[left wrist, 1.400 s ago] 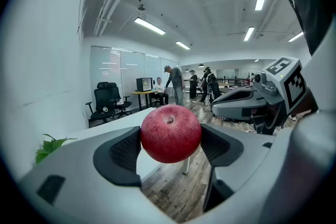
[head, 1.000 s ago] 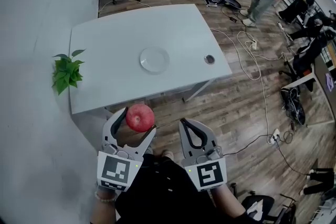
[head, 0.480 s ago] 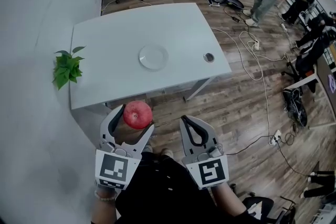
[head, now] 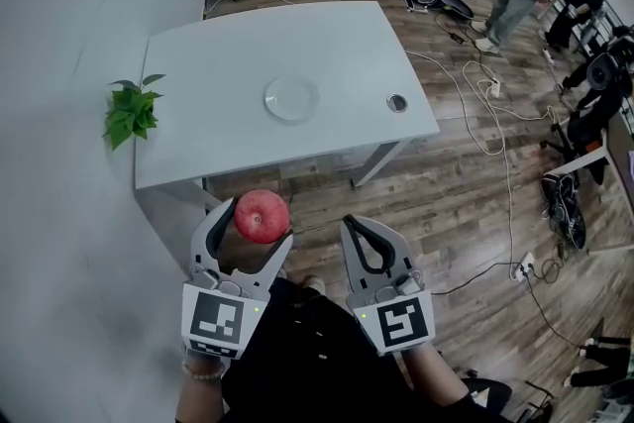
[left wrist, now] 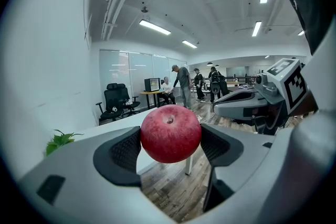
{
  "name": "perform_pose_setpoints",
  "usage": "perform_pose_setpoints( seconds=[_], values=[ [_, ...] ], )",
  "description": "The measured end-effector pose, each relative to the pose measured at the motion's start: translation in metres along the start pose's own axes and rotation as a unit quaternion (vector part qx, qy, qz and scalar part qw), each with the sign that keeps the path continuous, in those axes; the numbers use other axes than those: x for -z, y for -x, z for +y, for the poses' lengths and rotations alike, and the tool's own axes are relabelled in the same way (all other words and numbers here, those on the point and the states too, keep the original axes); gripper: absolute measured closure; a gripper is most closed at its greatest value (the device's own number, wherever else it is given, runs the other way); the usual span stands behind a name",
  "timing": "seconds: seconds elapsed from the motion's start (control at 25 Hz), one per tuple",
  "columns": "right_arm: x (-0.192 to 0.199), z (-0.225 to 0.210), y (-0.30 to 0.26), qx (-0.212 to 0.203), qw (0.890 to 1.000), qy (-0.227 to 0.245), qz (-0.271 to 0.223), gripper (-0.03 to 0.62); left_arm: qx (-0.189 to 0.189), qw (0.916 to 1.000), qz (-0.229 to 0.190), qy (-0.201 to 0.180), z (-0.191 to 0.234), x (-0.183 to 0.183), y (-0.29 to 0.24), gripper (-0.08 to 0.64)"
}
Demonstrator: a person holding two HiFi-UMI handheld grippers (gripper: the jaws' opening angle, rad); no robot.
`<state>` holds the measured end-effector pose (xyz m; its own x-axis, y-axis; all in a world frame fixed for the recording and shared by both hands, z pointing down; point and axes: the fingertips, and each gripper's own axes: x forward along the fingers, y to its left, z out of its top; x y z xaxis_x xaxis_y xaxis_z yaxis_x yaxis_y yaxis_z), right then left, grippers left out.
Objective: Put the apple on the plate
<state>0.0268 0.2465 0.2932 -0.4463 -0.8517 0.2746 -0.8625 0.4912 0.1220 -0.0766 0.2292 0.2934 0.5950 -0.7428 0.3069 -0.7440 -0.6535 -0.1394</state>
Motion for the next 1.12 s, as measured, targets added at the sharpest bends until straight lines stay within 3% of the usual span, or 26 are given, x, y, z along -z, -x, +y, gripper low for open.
perform_pose_setpoints(
  seconds=[0.2, 0.4, 0.56, 1.12],
  values=[
    [0.006, -0.004, 0.013, -0.008, 1.000, 0.005, -0.002, 0.551, -0.017, 0.9992, 0.009, 0.036, -0.015, -0.001, 0.004, 0.196],
    [0.012, -0.008, 0.026, -0.010, 1.000, 0.006, -0.006, 0.551, -0.014, 0.9999, -0.008, 0.006, -0.028, -0.003, 0.002, 0.196],
    [0.017, -0.012, 0.036, -0.006, 1.000, 0.003, -0.010, 0.551, -0.019, 0.9996, -0.003, 0.018, -0.038, -0.004, 0.004, 0.196],
    [0.024, -0.033, 0.043, 0.021, 1.000, -0.005, -0.008, 0.551, 0.004, 0.9998, -0.015, -0.008, -0.047, -0.012, -0.018, 0.196]
  ],
)
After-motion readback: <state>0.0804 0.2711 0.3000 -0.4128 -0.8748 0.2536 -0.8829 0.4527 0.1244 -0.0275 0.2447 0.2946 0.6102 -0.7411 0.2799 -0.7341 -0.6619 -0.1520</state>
